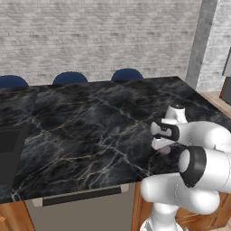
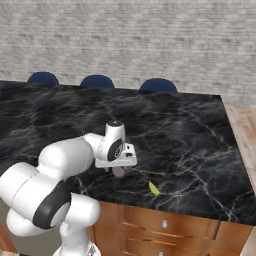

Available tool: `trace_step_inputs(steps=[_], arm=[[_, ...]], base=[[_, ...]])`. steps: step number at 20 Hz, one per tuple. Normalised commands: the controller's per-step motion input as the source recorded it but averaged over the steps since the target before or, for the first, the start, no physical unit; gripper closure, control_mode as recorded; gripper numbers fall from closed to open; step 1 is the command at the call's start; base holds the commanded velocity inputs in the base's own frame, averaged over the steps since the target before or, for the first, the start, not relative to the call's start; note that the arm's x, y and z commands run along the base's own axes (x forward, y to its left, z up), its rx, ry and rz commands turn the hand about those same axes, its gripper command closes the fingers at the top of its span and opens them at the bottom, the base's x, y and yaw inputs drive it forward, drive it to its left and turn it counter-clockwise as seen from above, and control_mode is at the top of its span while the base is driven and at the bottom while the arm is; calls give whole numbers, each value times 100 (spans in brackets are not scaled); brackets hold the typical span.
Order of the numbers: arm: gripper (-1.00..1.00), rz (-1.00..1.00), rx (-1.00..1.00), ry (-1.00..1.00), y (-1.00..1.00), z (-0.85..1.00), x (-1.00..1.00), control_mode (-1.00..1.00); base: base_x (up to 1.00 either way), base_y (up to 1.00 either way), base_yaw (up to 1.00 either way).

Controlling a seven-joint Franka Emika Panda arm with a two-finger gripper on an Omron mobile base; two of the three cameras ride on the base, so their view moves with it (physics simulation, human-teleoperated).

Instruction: Place the eggplant and lemon wedge inside the fridge drawer. Close the drawer after placing the vegetables.

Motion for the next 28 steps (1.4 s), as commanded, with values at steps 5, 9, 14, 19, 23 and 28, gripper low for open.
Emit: trace_step_inputs(steps=[5,9,14,19,23,28], arm=[[-100,0,0,11,0,-19,31,-100],[-100,0,0,1,0,-19,0,-100],[-100,0,0,-1,0,-23,-27,-100],[-100,0,0,-6,0,-32,-50,-100],[100,0,-3,0,19,-44,-13,-100],[100,0,-8,6,25,-27,0,-100]], base=[[0,0,0],[0,0,0],[0,0,0],[0,0,0],[0,0,0],[0,0,0]])
